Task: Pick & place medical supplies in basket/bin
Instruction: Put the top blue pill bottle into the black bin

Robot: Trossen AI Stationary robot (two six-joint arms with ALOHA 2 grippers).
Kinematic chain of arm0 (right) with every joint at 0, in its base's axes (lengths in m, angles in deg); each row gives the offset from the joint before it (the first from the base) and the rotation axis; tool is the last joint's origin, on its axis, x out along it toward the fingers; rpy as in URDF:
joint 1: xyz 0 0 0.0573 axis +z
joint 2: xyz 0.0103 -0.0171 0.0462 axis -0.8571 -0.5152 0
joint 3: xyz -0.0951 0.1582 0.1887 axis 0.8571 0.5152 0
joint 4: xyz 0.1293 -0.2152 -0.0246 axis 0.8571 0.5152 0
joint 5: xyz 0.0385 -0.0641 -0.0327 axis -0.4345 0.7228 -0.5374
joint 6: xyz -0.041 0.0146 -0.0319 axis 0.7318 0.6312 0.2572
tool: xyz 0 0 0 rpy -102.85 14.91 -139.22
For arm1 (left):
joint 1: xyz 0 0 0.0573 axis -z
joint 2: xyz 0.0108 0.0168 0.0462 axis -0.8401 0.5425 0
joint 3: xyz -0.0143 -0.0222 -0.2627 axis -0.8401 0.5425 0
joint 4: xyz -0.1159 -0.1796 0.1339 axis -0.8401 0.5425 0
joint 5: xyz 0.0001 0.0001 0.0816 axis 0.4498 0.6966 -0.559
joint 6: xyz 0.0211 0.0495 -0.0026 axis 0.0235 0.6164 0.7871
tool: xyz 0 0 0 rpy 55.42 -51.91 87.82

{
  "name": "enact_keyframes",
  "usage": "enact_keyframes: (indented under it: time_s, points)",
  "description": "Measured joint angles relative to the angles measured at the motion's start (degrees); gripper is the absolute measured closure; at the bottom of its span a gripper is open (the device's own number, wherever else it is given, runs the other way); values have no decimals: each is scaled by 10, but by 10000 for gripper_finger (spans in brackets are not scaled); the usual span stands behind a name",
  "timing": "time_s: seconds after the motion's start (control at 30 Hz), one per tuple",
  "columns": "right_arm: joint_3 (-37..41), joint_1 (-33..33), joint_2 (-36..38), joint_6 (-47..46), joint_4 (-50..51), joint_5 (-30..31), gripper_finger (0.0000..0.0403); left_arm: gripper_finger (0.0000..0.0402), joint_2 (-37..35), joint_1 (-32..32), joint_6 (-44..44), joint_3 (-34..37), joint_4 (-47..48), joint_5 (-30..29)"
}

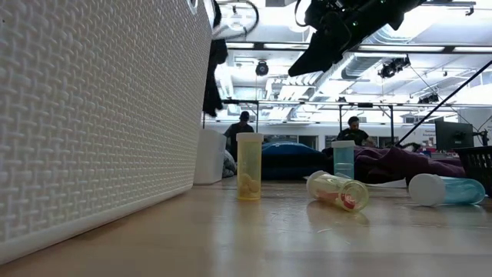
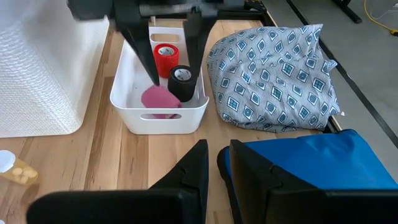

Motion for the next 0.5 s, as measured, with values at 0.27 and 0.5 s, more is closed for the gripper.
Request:
enact_keyframes:
  time_s: [0.27, 0.5]
  points:
    - [0, 0, 0, 0, 0, 0, 348, 161, -83, 0, 30, 0, -22, 1]
    - [0, 0, 0, -2, 0, 0, 348, 161, -135, 0, 35, 0, -23, 1]
